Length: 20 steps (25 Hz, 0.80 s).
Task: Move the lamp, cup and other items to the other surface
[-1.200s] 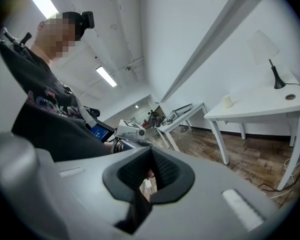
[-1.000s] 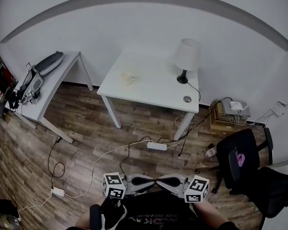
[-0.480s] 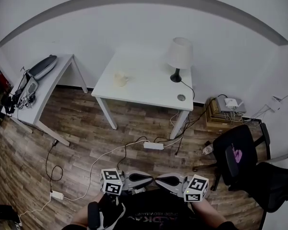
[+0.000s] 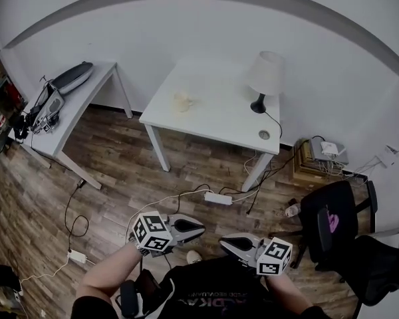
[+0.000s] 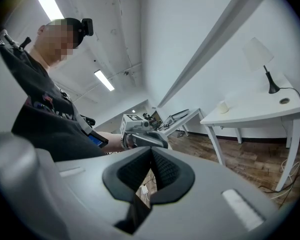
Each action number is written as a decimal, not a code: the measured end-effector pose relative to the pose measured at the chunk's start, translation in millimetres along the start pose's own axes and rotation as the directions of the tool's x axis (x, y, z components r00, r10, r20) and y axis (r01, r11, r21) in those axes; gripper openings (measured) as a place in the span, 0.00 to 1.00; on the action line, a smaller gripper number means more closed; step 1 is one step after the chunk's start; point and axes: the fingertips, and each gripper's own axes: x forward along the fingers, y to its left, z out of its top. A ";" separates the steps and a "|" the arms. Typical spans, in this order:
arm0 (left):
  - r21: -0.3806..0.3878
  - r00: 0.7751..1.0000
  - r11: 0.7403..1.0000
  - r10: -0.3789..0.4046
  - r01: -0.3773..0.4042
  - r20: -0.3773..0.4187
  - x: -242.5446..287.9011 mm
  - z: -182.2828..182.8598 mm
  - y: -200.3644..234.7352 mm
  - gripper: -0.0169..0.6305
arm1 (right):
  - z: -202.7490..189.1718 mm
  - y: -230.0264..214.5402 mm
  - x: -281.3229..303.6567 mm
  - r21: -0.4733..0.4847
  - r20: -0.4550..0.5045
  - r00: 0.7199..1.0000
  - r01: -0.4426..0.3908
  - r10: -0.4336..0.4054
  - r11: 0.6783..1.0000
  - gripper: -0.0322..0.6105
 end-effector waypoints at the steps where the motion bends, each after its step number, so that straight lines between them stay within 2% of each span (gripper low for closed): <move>1: 0.024 1.000 1.000 0.003 -0.003 0.022 5.7 9.8 -4.5 0.01 | 0.4 -1.5 2.3 0.003 -0.001 1.000 0.008 -0.008 1.000 0.06; 4: 0.057 0.996 0.998 -0.021 0.016 0.090 22.4 20.3 -23.5 0.01 | -0.6 -4.2 7.7 0.009 -0.004 0.999 0.036 -0.036 0.999 0.06; 8: -0.033 0.987 0.998 -0.048 0.054 0.153 21.0 9.9 -33.8 0.01 | -2.3 -4.9 8.0 0.014 0.000 0.998 0.057 -0.057 0.998 0.06; 11: -0.037 0.986 0.999 0.029 -0.023 0.167 8.8 3.4 -29.9 0.01 | -4.0 -6.5 6.5 0.026 0.012 0.996 0.086 -0.086 0.996 0.06; 14: -0.078 0.969 0.991 0.120 -0.106 0.215 0.3 -0.4 -23.5 0.01 | -5.2 -8.0 6.7 0.032 0.021 0.994 0.105 -0.106 0.994 0.06; 20: -0.152 0.948 0.982 0.153 -0.114 0.279 -10.9 -1.6 -15.6 0.01 | -0.8 -14.4 12.5 0.055 0.040 0.992 0.116 -0.118 0.992 0.06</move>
